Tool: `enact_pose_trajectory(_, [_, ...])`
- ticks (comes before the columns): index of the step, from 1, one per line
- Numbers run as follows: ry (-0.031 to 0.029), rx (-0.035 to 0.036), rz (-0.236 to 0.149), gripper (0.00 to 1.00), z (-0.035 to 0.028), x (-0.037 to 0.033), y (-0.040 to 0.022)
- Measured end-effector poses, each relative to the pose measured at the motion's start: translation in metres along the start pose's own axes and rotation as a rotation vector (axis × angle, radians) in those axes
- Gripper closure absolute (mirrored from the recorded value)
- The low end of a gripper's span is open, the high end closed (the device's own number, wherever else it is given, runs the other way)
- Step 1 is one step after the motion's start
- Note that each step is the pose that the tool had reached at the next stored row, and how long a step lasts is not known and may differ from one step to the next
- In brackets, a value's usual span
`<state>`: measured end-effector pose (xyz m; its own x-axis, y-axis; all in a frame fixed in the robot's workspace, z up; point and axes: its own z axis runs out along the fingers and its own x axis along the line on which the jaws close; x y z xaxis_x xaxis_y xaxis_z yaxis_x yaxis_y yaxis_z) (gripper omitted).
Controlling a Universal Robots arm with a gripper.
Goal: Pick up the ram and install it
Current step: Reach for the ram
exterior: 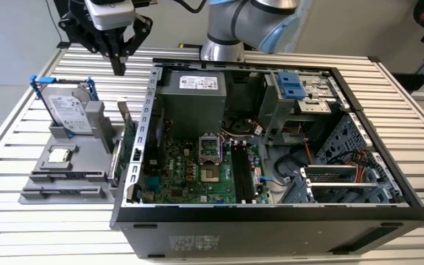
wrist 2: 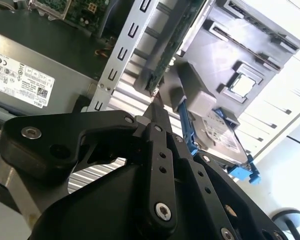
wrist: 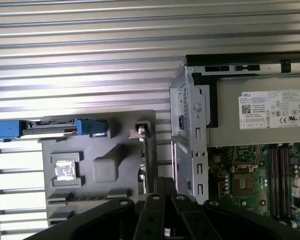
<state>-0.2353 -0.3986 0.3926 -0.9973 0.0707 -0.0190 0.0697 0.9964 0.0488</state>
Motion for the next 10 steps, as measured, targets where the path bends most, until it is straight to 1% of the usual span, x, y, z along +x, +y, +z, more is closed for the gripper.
enact_pose_trajectory(10, [0.0, 0.0001, 0.0, 1.0, -0.0003, 0.0139, -0.001])
